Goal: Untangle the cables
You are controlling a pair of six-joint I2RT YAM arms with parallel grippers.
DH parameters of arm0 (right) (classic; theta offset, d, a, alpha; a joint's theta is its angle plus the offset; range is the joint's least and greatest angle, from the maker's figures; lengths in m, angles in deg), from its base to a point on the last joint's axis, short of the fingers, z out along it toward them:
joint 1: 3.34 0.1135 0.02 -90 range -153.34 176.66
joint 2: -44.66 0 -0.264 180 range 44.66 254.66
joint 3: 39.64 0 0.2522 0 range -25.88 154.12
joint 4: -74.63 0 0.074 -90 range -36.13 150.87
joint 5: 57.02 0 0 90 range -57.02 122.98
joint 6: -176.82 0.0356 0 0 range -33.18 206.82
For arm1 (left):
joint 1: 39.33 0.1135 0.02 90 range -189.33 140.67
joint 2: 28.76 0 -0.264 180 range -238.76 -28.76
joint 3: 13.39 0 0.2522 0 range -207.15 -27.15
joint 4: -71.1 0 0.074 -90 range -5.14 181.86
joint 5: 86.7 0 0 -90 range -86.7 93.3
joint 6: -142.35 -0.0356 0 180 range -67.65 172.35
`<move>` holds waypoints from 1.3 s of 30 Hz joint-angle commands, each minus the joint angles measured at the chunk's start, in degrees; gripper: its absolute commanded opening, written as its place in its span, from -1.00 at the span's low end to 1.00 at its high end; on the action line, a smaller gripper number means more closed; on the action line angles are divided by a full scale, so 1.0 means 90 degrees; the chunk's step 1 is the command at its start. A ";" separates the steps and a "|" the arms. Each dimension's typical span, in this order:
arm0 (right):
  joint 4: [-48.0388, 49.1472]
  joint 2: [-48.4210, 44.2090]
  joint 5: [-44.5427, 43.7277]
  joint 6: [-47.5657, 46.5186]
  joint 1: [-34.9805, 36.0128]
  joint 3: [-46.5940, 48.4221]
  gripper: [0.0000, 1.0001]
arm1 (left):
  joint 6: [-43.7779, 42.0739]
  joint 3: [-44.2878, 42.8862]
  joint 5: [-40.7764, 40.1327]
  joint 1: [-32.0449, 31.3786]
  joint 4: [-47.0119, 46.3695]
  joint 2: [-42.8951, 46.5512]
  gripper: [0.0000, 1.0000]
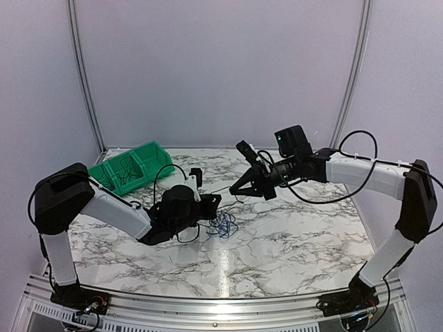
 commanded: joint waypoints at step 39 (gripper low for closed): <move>0.0114 -0.0091 -0.1450 -0.0212 -0.0759 0.0070 -0.71 | -0.2590 -0.1493 0.4306 0.0897 0.4174 0.2134 -1.00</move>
